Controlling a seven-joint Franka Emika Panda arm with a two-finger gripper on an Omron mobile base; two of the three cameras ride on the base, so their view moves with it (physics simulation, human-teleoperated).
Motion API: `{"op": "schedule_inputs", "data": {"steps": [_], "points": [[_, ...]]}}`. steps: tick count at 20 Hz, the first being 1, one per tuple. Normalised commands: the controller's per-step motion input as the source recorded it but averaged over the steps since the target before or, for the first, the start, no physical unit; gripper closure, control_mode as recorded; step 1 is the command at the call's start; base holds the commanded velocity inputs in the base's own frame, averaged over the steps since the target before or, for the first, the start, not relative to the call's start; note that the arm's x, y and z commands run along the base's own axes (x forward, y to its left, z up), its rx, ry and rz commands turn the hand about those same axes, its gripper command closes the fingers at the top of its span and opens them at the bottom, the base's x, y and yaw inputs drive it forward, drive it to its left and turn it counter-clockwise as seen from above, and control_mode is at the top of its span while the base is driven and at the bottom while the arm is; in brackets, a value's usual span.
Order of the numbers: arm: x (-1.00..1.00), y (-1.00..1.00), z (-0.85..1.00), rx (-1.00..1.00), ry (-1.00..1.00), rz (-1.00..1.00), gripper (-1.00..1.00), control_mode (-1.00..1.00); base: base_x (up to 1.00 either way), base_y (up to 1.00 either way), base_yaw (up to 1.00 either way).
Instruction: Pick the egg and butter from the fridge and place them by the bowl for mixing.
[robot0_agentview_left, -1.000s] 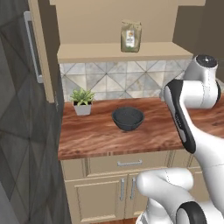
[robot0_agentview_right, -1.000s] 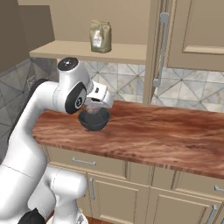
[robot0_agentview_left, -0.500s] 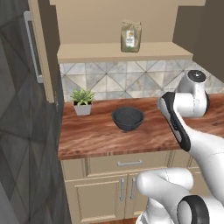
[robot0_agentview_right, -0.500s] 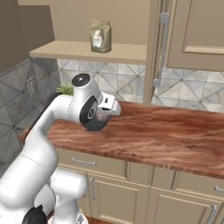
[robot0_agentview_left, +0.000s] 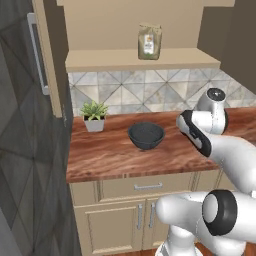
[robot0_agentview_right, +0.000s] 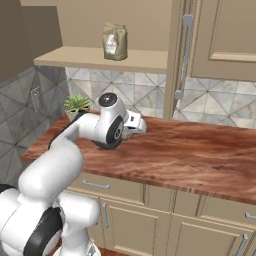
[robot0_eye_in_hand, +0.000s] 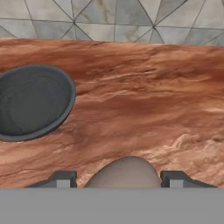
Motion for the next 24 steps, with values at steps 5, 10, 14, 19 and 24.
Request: {"op": "schedule_inputs", "data": {"steps": [5,10,14,19,24], "points": [[0.62,0.00,-0.32,-0.01,0.01,0.00,1.00,-1.00,0.00,0.00,0.00],[0.49,0.00,-0.41,-0.02,0.00,0.02,1.00,-1.00,0.00,0.00,0.00],[0.42,0.00,-0.51,0.00,0.08,0.04,1.00,-1.00,0.00,0.00,0.00],[0.48,0.00,-0.34,0.00,0.03,0.04,1.00,-1.00,0.00,0.00,0.00],[0.59,0.00,-0.20,0.00,0.00,0.01,1.00,-1.00,0.00,0.00,0.00]]}}
